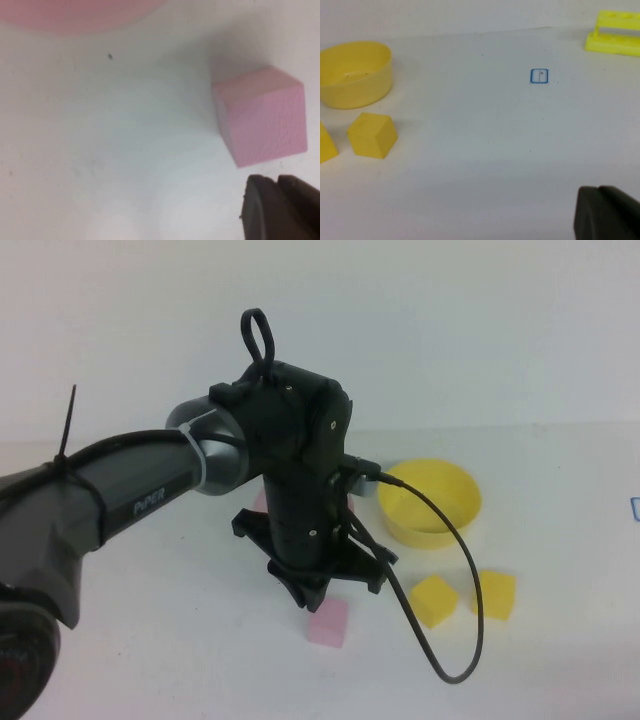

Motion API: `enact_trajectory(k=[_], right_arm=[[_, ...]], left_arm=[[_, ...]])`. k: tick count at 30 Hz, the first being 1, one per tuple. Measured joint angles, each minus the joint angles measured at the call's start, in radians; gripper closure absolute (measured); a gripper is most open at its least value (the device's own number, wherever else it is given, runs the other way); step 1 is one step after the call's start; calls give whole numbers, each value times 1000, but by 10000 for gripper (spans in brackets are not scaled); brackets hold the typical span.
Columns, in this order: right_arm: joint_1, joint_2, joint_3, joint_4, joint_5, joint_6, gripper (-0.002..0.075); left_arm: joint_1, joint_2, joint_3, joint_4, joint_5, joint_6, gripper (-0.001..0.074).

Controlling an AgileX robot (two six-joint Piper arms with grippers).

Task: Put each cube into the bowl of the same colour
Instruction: Pick up all the pink cubes and place them in the pink bowl

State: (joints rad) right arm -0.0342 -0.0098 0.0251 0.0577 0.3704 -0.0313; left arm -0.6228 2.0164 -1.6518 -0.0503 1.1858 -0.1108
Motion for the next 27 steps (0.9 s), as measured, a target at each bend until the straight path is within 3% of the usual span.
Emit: enact_trajectory(k=[3, 8, 10, 15, 22, 27], right_arm=[[0, 0, 0, 0, 0, 0, 727], [0, 0, 0, 0, 0, 0, 727], [0, 0, 0, 0, 0, 0, 727], [0, 0, 0, 0, 0, 0, 727], [0, 0, 0, 0, 0, 0, 727], [0, 0, 0, 0, 0, 0, 727]], left_arm=[[-1, 0, -2, 0, -17, 14, 582], [-1, 0, -2, 6, -49, 13, 218], [1, 0, -2, 14, -81, 10, 147], [1, 17, -2, 2, -140, 10, 176], [1, 97, -2, -28, -82, 7, 264], [1, 117, -2, -21, -91, -12, 391]])
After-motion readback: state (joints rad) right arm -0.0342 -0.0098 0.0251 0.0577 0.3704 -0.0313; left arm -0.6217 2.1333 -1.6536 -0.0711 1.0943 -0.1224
